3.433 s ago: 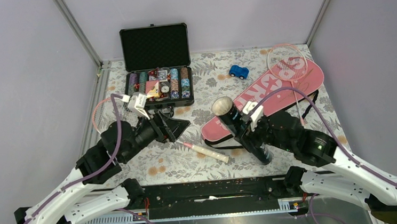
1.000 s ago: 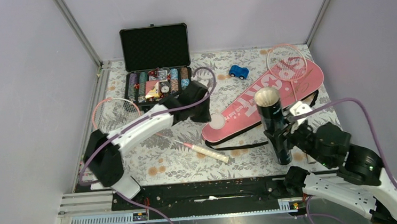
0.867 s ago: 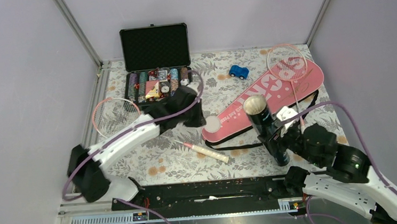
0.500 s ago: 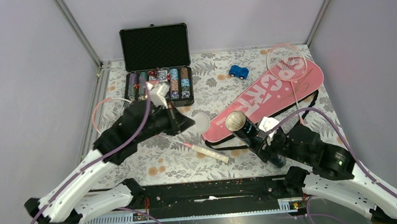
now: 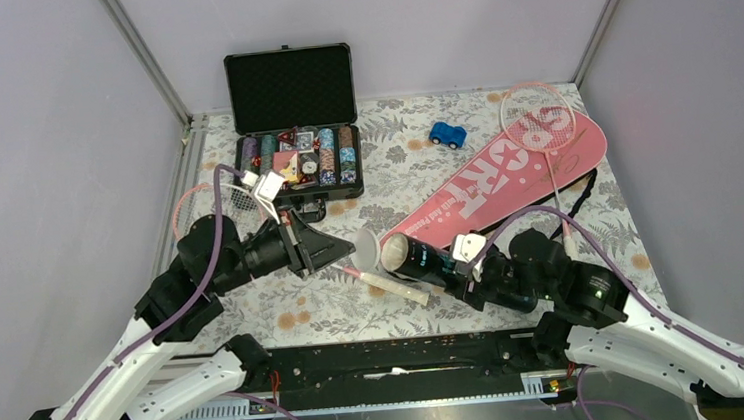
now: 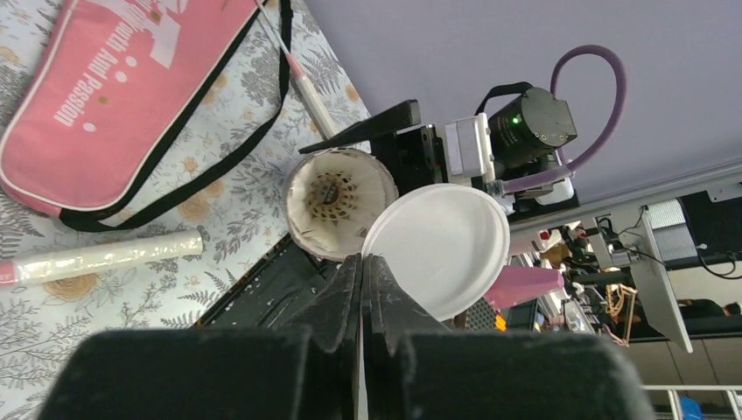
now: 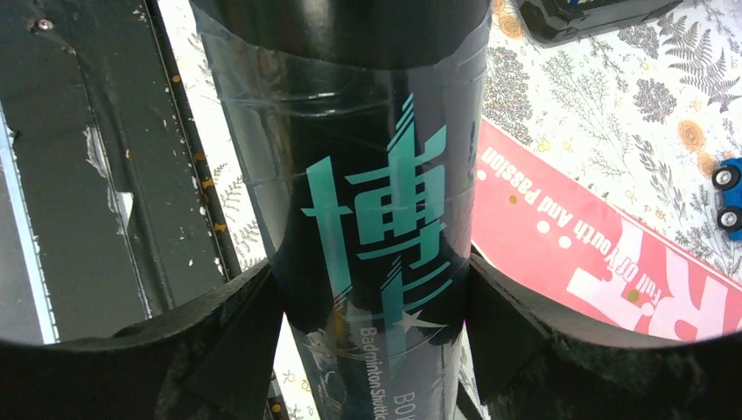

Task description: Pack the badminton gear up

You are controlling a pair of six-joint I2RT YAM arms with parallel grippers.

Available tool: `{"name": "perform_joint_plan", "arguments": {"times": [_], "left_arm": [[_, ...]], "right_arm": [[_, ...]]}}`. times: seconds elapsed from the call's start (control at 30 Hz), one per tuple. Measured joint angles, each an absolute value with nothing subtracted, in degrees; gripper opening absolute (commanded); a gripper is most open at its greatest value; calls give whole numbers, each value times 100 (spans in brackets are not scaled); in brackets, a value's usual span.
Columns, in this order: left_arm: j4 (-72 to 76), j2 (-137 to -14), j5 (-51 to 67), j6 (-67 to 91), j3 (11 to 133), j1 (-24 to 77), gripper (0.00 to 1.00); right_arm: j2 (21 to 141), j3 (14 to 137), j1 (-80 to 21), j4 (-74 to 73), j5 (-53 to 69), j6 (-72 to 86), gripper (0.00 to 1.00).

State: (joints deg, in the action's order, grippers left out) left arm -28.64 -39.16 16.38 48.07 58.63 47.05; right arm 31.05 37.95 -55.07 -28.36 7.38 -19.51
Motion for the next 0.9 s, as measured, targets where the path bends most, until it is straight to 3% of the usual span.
{"name": "perform_joint_plan", "arguments": {"times": [0.43,0.9], "left_arm": [[-2797,-4797,1935,4945,5859,4954,0],[-2731,-4847,1931,4945,5859,5009,0]], "right_arm": [[3098,3717,-5507,-2412,862,-2349,45],[3000,3614,-5507,-2272,919,-2429,44]]}}
